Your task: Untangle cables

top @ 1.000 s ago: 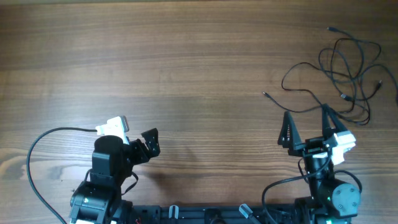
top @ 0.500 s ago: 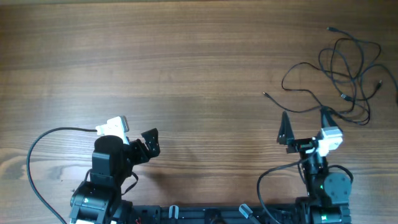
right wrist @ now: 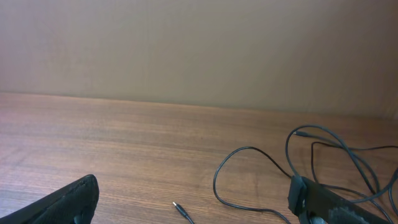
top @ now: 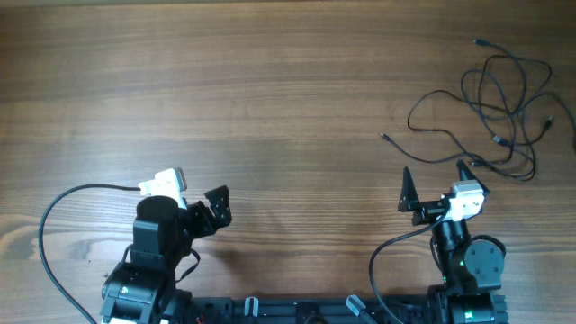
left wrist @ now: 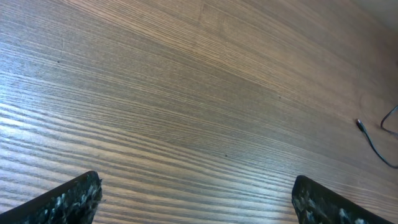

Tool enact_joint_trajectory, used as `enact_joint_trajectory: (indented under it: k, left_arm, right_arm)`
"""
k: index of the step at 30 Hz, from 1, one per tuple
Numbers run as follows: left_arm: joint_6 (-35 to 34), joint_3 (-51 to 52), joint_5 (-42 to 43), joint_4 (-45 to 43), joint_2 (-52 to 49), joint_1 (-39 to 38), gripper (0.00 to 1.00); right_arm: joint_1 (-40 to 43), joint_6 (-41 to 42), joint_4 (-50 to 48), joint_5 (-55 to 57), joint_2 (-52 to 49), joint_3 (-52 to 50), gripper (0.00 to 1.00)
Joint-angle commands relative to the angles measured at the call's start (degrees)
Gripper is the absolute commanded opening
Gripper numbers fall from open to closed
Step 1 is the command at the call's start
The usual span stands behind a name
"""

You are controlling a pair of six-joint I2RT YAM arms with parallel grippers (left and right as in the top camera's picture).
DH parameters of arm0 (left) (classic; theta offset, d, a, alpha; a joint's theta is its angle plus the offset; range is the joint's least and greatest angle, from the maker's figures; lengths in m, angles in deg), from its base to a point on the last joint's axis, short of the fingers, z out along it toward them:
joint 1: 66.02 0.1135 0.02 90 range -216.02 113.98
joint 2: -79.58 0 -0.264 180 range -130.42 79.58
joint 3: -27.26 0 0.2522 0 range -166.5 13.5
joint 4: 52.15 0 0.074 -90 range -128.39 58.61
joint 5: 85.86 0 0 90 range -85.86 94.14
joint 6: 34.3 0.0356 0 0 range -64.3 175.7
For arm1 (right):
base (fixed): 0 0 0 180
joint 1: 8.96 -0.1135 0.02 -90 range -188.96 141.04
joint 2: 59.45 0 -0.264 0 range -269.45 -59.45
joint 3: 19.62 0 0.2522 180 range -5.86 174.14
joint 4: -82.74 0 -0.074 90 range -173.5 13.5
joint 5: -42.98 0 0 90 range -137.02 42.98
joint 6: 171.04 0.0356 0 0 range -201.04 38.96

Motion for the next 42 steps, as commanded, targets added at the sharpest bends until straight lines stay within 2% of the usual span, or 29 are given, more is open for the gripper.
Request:
enact_joint_trajectory:
  k: [1,22,27,29,34,38,42]
  left_arm:
    - [-0.52,0.61,-0.13,-0.15,0.11,0.09,1.00]
    - [-0.52,0.61,-0.13,-0.15,0.17,0.07,1.00]
    - [-0.33,1.53,-0.44,3.91,3.78,-0.02,1.00]
    - [-0.31,3.78,-1.33,1.62,7.56,0.02,1.00]
    - [0.61,13.53,-1.62,-12.09,21.42,0.94,1.00]
    - [8.26,16.17,-1.44,-20.85,27.17,1.01,1.00]
    - [19.34,17.55,-1.40,-30.91,28.87,1.01,1.00]
  right_arm:
    - [0.28,-0.94,-0.13,-0.26,0.68,-0.07,1.00]
    - [0.28,-0.94,-0.13,-0.28,0.68,-0.07,1.00]
    - [0.28,-0.92,-0.13,-0.28,0.68,-0.07,1.00]
    - [0.28,-0.92,-0.13,-0.28,0.68,-0.07,1.00]
    - [0.28,-0.92,-0.13,-0.28,0.68,-0.07,1.00]
    - [0.28,-0.92,-0.13,-0.28,0.68,-0.07,1.00]
    - [0.28,-0.94,-0.13,-0.28,0.68,-0.07,1.00]
